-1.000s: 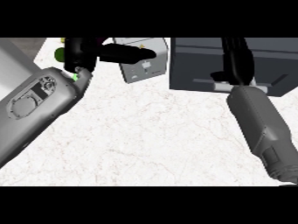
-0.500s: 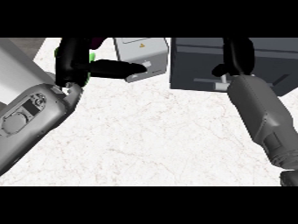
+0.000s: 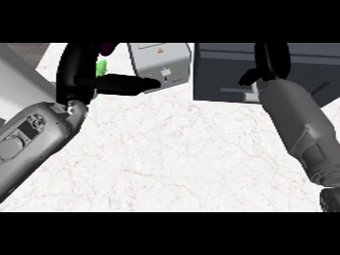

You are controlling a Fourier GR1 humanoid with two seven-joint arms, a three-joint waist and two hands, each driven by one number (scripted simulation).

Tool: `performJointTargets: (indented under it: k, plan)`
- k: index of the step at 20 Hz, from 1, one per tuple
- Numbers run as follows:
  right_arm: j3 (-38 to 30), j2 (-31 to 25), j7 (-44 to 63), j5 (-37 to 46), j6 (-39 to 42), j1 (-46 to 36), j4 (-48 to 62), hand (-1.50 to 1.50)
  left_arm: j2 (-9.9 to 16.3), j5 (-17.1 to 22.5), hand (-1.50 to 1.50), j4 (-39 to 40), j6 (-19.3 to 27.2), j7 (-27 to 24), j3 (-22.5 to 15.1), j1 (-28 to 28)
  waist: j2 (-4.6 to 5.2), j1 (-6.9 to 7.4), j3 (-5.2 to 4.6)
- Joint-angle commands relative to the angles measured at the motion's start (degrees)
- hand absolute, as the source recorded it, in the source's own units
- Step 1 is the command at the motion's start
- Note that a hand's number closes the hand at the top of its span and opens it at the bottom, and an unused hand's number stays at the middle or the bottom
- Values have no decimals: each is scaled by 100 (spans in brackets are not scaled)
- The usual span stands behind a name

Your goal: Pick up the can, place it into the drawer and close the drawer

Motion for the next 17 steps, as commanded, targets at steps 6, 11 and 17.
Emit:
performJointTargets:
  k: [6,11,17]
  plan:
    - [-1129,604,-842,-1430,418,-498,-300,-150,154,34,-150,-243,-98,-63,164,352,-29,116,4]
    - [-1828,590,-1391,-2328,1215,-634,-452,-150,141,-37,-150,-242,-52,-138,222,517,-73,-108,-2]
    - [-2059,579,-1458,-2666,1541,-776,-332,-150,160,-103,-150,-478,-24,-3,349,762,-84,-141,-15]
